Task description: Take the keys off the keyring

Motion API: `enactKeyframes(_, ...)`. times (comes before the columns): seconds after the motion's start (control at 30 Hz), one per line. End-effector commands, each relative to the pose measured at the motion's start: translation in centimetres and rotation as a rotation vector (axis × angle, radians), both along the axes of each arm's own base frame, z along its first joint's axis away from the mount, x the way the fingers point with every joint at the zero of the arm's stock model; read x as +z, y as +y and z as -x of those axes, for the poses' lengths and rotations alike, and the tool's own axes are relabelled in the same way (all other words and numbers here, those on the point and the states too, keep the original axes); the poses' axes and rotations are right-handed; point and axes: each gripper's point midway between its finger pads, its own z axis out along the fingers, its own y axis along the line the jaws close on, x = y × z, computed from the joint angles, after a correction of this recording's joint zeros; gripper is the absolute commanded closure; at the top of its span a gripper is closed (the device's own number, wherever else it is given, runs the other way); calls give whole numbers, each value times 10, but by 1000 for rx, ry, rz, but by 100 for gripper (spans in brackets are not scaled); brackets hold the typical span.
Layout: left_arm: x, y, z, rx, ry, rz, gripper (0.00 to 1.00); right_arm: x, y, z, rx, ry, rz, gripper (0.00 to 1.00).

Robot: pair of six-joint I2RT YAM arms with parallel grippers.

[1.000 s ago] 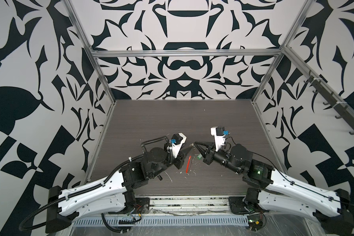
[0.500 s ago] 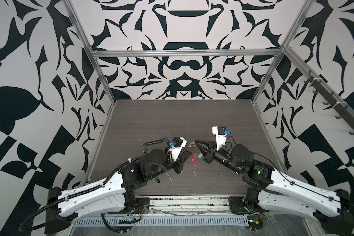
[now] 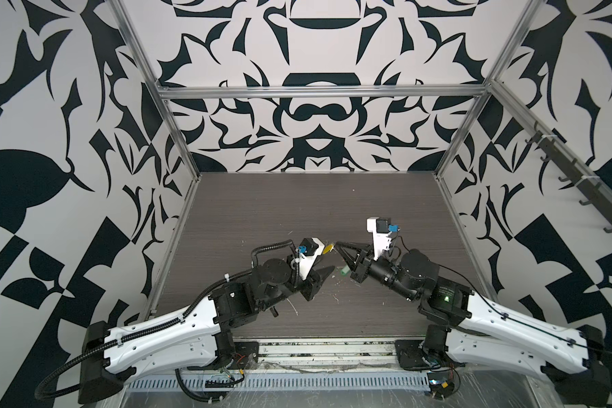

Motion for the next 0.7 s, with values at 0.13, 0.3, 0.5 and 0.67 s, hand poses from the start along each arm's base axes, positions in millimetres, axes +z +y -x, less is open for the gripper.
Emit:
enactKeyframes(0.13, 24, 2, -17, 63, -83, 24, 53, 13, 7, 3, 17, -10, -77, 100)
enactKeyframes(0.3, 32, 7, -23, 87, -105, 32, 53, 9, 13, 6, 31, -3, -73, 100)
enactKeyframes(0.5, 36, 5, -20, 63, -115, 38, 59, 4, 17, 7, 38, 5, -67, 100)
enactKeyframes(0.67, 38, 6, -20, 69, -119, 43, 65, 1, 20, 7, 41, 10, -60, 100)
